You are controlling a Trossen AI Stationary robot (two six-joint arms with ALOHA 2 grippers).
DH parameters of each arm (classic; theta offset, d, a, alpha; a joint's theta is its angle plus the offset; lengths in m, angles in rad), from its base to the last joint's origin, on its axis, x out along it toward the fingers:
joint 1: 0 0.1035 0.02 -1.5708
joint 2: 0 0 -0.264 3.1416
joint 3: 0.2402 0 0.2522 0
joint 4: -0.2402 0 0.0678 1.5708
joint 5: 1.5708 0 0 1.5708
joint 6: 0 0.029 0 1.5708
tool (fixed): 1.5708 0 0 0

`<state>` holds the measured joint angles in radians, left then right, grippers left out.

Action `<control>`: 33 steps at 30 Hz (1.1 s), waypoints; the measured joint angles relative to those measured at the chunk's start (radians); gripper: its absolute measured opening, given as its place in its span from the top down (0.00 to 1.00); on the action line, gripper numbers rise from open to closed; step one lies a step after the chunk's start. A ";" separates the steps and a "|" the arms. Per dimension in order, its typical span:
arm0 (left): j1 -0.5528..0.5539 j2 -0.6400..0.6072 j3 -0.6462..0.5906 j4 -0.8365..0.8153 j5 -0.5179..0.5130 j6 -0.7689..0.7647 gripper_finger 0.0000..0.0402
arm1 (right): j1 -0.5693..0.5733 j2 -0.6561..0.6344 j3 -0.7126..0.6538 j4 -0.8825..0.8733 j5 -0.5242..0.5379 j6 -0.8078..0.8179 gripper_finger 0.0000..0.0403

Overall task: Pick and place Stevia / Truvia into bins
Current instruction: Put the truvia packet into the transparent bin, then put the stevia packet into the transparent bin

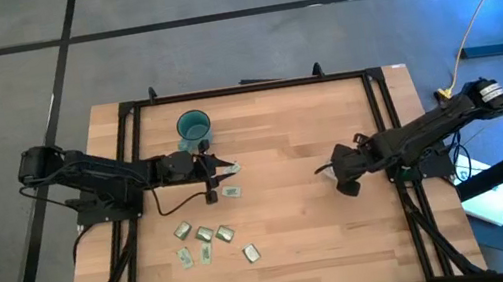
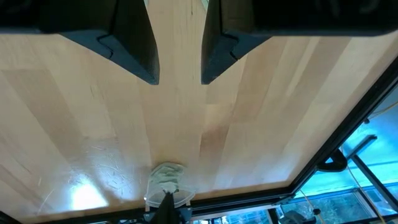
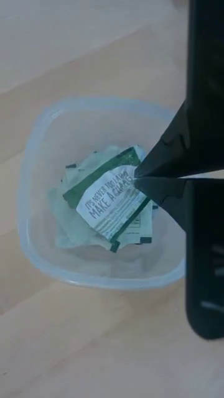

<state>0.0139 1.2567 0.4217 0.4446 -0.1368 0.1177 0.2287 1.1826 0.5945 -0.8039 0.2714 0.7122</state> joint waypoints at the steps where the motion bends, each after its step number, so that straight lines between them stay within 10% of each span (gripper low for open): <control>1: 0.000 0.000 0.000 0.000 0.000 0.000 0.72 | 0.000 0.000 0.000 0.001 0.000 -0.009 0.99; 19: 0.000 0.000 0.000 0.000 0.000 -0.001 0.72 | 0.002 -0.029 0.090 -0.057 0.042 -0.061 0.76; 33: -0.002 0.034 0.000 -0.043 -0.042 -0.106 0.72 | 0.025 -0.494 0.046 0.049 0.023 -0.154 0.80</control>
<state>0.0119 1.2904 0.4217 0.4018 -0.1783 0.0113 0.2535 0.6884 0.6403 -0.7546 0.2947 0.5580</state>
